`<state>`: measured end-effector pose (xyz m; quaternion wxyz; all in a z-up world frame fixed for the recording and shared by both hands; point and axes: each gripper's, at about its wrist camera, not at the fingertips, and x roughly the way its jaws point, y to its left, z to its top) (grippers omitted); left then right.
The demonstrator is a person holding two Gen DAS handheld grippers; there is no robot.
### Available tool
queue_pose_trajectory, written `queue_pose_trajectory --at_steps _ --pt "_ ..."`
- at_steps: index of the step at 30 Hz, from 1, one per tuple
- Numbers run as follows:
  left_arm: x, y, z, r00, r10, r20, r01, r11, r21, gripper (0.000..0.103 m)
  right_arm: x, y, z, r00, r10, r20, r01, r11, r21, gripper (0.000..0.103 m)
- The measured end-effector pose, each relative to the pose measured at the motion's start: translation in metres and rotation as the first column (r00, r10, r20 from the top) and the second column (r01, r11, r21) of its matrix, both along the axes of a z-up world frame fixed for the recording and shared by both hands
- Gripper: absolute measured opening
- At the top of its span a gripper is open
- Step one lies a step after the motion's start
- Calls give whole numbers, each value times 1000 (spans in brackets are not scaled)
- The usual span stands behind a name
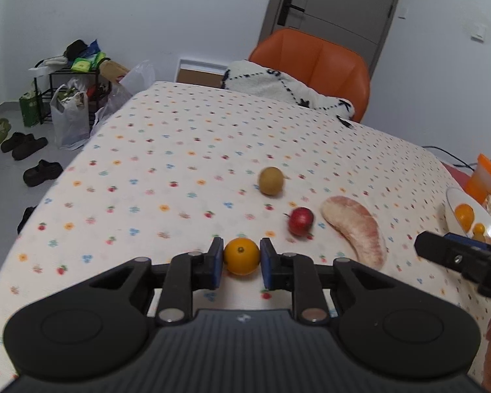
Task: Organize fruits
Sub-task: 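Grasp a small orange with the left gripper while the right gripper grasps a pomelo segment, then carry the small orange and pomelo segment to the plate and open both grippers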
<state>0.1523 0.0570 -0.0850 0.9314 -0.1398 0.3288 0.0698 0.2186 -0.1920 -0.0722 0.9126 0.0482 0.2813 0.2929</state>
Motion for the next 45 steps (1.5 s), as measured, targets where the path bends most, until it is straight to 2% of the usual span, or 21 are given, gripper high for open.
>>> queue_pose_trajectory --at_steps 3,6,7,14,21,24,28,29,37,45 --pt "-1 8 0 1000 14 3 -14 1000 5 22 3 13 -1 1000 15 3 -15 1000 -24 92" --pt "0 13 0 1000 22 3 -22 1000 10 22 6 26 -1 999 33 0 -33 998 -51 79" --pt "1 15 1 1000 24 5 -24 1000 6 22 7 29 -2 999 37 -3 -37 998 -58 78" --pt "1 25 2 999 44 14 -44 999 -10 22 18 54 -6 998 63 -2 -63 992 -107 78" --pt "-1 31 3 998 59 14 -59 998 -9 22 22 70 -15 996 85 -6 -84 986 -147 71" --pt "-2 32 4 998 62 14 -62 998 -6 22 18 75 -18 996 83 25 -78 981 -180 69" --pt "-3 29 4 998 56 12 -56 998 -3 22 20 74 -17 998 55 43 -45 979 -200 44" --pt "-3 27 4 999 53 13 -53 999 -3 22 19 73 -17 997 49 52 -37 976 -213 42" --pt "-5 17 11 999 32 30 -32 999 -4 22 13 58 -14 997 70 38 -62 983 -175 38" --pt "-2 4 18 999 -4 44 4 1000 -3 22 2 33 -8 997 51 51 -43 989 -139 38"
